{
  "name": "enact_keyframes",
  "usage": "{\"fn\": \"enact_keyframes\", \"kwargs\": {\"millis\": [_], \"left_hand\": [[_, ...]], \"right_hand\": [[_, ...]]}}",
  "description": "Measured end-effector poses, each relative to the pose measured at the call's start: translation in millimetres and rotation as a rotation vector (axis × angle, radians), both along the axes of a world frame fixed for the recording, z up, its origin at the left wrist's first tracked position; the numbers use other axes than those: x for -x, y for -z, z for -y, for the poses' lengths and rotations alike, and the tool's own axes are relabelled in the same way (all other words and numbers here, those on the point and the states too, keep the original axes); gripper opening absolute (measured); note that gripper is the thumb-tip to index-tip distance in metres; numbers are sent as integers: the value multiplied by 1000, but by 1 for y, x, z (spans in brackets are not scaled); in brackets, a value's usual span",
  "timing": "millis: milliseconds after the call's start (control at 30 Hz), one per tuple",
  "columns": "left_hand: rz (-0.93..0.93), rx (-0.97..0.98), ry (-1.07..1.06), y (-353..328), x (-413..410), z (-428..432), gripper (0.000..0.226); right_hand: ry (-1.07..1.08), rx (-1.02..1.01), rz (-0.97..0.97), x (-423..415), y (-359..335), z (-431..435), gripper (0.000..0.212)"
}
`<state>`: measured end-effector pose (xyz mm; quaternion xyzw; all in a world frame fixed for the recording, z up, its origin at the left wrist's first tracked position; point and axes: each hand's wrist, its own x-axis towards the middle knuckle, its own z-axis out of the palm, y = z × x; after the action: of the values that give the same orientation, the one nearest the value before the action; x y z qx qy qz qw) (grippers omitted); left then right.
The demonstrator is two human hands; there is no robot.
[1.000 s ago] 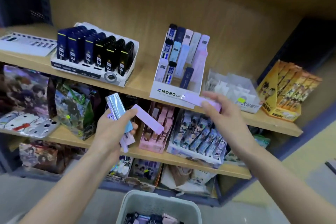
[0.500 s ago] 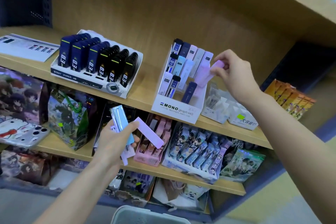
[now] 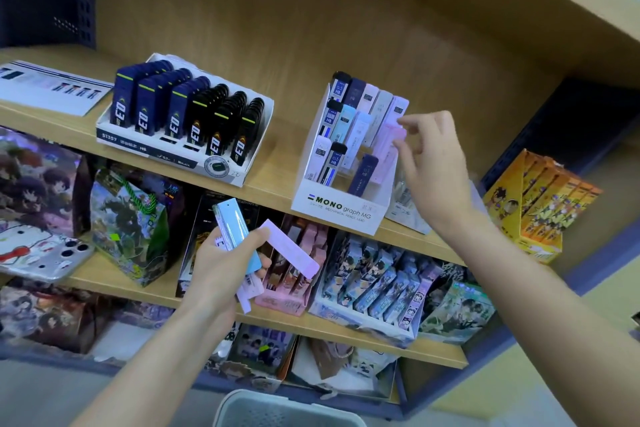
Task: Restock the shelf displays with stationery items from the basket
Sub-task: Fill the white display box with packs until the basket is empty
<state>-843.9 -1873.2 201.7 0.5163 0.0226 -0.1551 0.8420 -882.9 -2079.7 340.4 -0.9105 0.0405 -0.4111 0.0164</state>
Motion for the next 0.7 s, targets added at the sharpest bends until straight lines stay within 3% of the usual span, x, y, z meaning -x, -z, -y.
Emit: {"fn": "enact_keyframes", "kwargs": {"millis": [100, 267, 333, 400, 533, 700], "left_hand": [[0, 11, -10, -2, 1, 0, 20], [5, 23, -13, -5, 5, 2, 22], [14, 17, -25, -7, 7, 3, 21], [34, 2, -44, -9, 8, 2, 20], [127, -70, 1, -14, 10, 1, 18], [86, -101, 232, -9, 14, 2, 22]], "right_hand": [[-164, -200, -48, 19, 28, -36, 7], [-127, -414, -548, 38, 72, -74, 21], [-177, -661, -646, 40, 81, -80, 18], [-236, -916, -627, 41, 81, -83, 11], [-272, -1140, -423, 44, 67, -76, 9], [-275, -1027, -143, 47, 39, -56, 9]]}}
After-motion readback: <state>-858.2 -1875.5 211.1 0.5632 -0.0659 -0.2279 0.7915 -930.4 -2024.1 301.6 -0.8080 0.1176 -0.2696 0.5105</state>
